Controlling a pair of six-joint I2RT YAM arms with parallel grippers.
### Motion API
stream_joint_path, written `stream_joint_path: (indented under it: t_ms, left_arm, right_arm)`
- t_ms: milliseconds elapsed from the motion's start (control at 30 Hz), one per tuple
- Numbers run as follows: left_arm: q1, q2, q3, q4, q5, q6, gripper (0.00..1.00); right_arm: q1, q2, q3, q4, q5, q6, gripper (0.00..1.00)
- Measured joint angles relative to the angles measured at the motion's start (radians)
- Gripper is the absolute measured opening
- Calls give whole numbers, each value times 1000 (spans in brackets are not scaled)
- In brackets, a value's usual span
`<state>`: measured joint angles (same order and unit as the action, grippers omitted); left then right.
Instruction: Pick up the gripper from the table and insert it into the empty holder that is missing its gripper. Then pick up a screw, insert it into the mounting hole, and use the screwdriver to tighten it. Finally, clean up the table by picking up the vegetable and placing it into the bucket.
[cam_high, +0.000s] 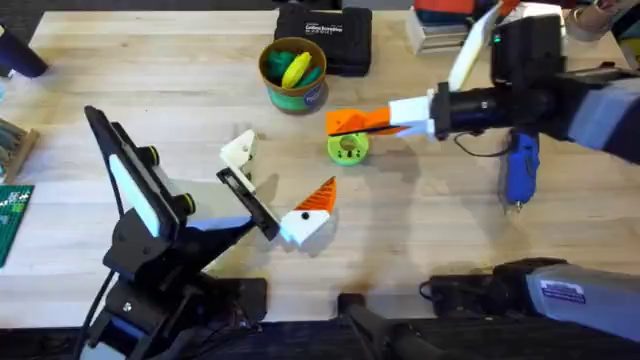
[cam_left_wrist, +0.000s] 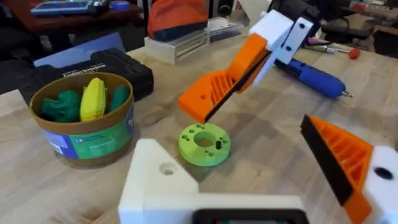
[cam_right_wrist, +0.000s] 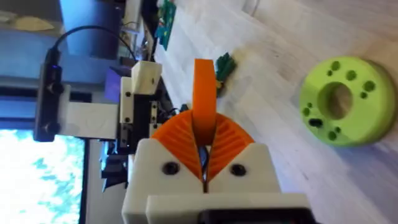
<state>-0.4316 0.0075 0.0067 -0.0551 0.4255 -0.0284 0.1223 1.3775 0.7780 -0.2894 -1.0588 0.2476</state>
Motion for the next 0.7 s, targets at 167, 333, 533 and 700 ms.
stream_joint_path:
  t_ms: [167, 333, 533, 700]
  left_arm:
    - [0, 0, 0, 0, 0, 0, 985]
    - [0, 0, 0, 0, 0, 0, 985]
    - [0, 0, 0, 0, 5, -11, 985]
    - [0, 0, 0, 0, 8, -33, 985]
  right_arm:
    - [89, 85, 0, 203, -114, 169, 16]
    - [165, 110, 0, 290, -155, 284, 16]
    - [185, 110, 0, 294, -221, 341, 16]
    - [188, 110, 0, 286, -275, 353, 16]
